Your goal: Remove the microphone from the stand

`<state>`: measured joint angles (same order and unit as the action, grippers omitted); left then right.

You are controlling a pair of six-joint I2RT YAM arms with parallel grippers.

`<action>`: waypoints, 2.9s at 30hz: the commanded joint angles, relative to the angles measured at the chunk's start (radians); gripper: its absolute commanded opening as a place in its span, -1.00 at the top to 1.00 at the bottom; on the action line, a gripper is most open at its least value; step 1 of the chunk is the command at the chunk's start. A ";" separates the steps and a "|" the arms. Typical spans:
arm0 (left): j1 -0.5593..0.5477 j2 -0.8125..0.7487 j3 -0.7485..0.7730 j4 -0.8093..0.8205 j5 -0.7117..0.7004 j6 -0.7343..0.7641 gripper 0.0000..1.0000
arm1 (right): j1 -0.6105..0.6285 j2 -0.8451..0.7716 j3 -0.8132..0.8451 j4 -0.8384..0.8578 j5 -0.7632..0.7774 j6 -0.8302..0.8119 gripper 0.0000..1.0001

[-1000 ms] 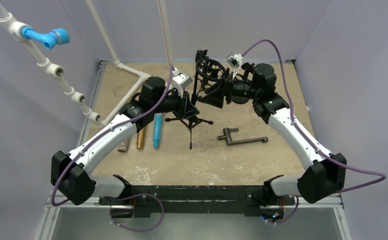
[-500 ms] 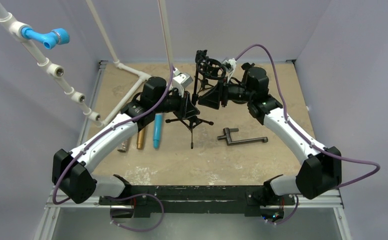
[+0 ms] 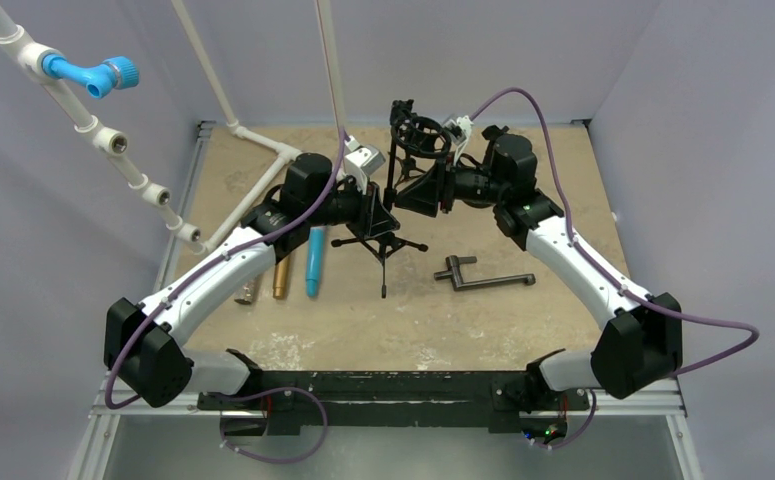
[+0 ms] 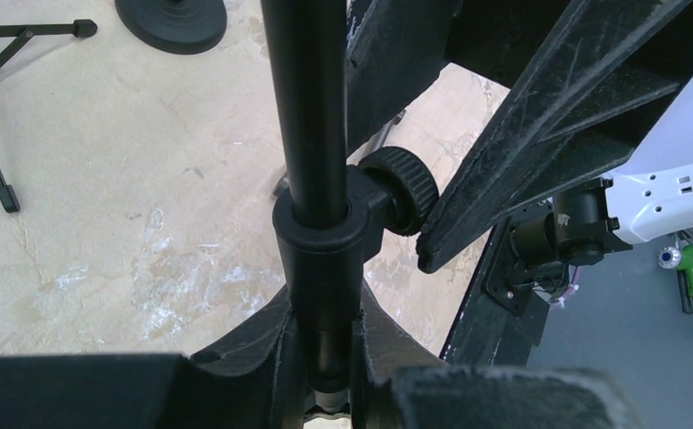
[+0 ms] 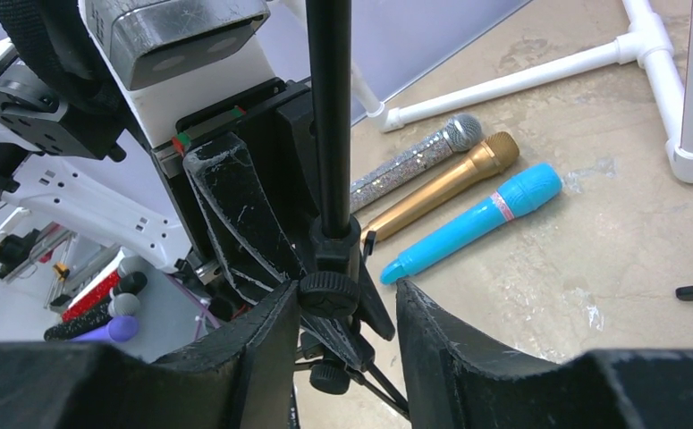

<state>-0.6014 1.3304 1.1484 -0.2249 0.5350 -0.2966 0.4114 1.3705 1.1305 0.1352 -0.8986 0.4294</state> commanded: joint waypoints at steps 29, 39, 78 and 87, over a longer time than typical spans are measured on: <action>0.045 0.054 0.118 0.041 0.522 -0.151 1.00 | 0.056 -0.062 0.155 -0.536 0.434 -1.157 1.00; 0.052 0.055 0.146 -0.001 0.425 -0.080 1.00 | 0.140 -0.095 0.174 -0.638 0.550 -1.169 0.09; 0.035 0.055 0.115 0.054 0.223 0.043 1.00 | -0.039 -0.022 0.065 -0.095 -0.025 0.031 -0.04; 0.030 0.058 0.116 0.053 0.220 0.041 1.00 | -0.014 -0.019 0.068 -0.113 -0.032 -0.028 0.70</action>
<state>-0.5591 1.4101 1.2224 -0.2501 0.7322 -0.2699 0.3874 1.3571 1.1957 -0.0067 -0.9157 0.4355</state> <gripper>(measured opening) 0.155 0.228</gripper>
